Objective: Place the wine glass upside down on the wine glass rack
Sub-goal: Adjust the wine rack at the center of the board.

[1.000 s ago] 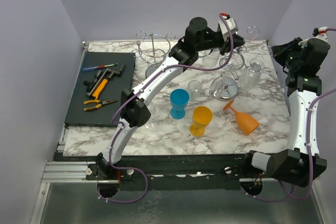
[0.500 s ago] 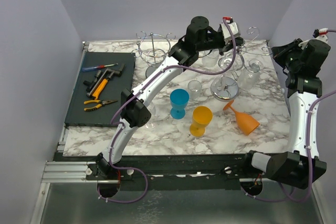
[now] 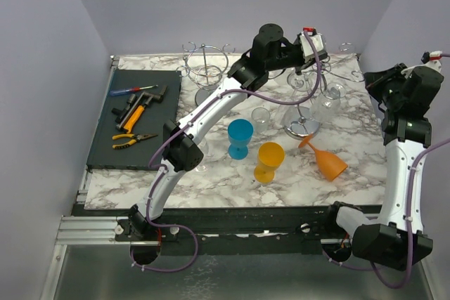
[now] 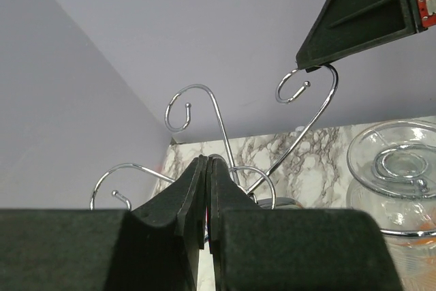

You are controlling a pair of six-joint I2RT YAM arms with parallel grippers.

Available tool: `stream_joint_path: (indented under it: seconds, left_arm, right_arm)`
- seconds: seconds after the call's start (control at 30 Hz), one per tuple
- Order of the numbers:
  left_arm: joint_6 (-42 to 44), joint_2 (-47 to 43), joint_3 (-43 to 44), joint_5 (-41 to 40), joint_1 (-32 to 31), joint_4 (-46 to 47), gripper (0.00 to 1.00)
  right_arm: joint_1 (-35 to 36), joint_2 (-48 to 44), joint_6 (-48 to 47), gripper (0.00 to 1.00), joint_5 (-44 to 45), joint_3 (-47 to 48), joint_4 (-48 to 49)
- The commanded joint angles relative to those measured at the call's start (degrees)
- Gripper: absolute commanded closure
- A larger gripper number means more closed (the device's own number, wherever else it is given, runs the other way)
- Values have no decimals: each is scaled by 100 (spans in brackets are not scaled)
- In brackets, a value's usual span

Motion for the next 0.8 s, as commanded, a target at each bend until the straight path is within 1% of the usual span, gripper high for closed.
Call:
stream_joint_path:
  seconds: [0.0,0.17,0.2,0.3,0.4,0.47,0.53,0.63,0.77]
  left_arm:
    - [287,182,-38,-436,28,-476,92]
    - [360,182,-52,-428,19,-476,93]
    - [390,179,-61,-411,15,-476,93]
    - [410,173,-73,-390,6,-477,94]
    - [440,98,-201,-338,1,-475,96]
    - [479,18,-317,-303,2,-476,97]
    - [510,-41,-421,-285,1,-476,97]
    - [575,-146,-563,-262,1,-476,98]
    - [667,-276,-748,-240,1,-491,98]
  right_arm:
    - [86,-259,85,100,-748,-458,-772]
    - [85,-565,149,99,-1091,-819,-903]
    - [85,-606,136,98,-1160,-830,-965]
    - [84,-695,42,82,-1209,-715,-1237]
    - [84,-772,-71,62,-998,-429,-1488]
    - [85,-758,-161,53,-774,-210,-1610]
    - [86,-696,-203,47,-618,-13,-1660]
    - [86,-637,-265,39,-645,215,-1672]
    - [85,-656,-448,34,-353,529,-1789]
